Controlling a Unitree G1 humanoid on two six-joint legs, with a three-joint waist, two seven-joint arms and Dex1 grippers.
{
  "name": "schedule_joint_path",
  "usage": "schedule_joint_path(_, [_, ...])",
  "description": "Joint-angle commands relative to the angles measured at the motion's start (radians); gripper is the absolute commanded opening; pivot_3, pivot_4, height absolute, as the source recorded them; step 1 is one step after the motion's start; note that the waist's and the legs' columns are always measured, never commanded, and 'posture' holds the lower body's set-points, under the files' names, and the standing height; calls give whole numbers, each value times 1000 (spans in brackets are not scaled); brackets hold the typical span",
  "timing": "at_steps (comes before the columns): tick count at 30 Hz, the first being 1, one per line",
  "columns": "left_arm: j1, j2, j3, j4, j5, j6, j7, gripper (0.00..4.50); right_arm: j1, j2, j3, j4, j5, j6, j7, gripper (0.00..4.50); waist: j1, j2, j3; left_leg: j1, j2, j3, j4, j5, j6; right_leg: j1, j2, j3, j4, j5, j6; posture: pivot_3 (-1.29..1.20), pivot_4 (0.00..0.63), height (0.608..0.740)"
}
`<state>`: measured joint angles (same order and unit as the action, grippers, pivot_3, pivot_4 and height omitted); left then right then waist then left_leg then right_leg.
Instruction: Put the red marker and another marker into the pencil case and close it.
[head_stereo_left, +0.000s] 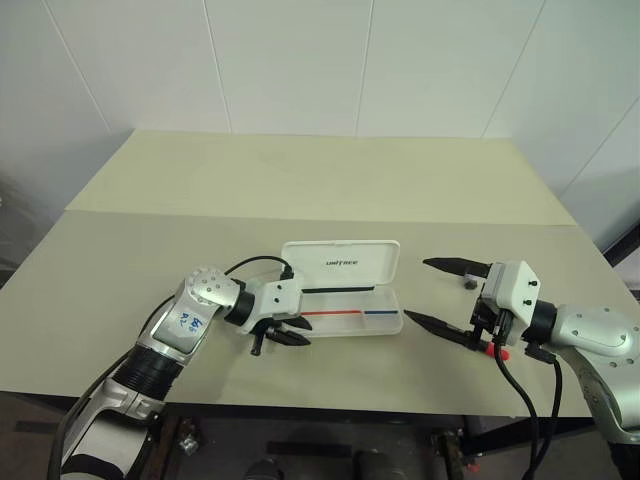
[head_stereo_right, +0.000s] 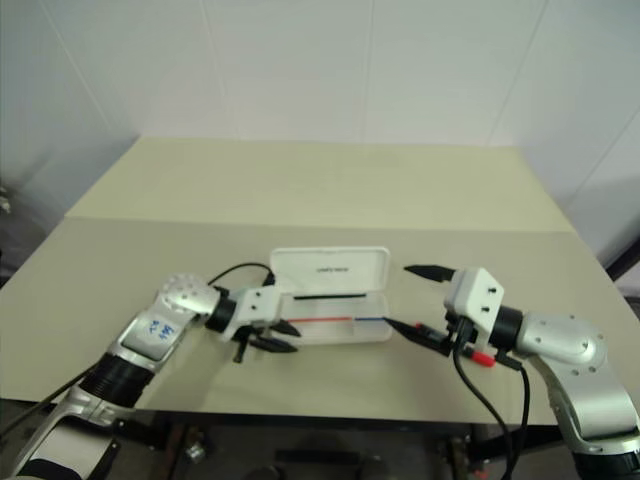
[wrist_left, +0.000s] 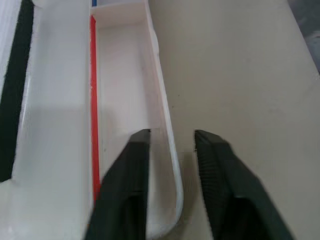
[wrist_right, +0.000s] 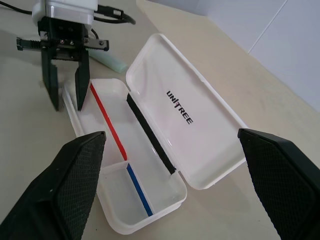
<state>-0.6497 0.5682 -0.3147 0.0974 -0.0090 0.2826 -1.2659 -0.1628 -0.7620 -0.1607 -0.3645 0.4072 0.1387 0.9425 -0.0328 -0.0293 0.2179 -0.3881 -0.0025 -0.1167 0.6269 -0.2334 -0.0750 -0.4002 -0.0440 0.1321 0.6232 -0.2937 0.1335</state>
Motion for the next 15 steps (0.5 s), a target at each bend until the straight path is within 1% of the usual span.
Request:
schedule_joint_path(1, [-33,4,18,-5,-30,-13,-7,2825,-17,7,-2,-26,7,-6,-12,4500,-2,0,0,0,0,0,0,0,0,0,0,0,0,0,0,0,150,740])
schedule_joint_path(6, [-39,22,31,-18,-63,-32,-36,4462,-27,16,9,-18,0,-8,-16,4500,-5,0,0,1,0,0,-3,0,0,0,0,0,0,0,0,0,150,740])
schedule_joint_path(15, [8,61,97,-70,-193,-104,-122,4488,-26,22,-4,30,5,-13,-10,4500,-5,0,0,1,0,0,-4,0,0,0,0,0,-2,-1,0,0,150,740])
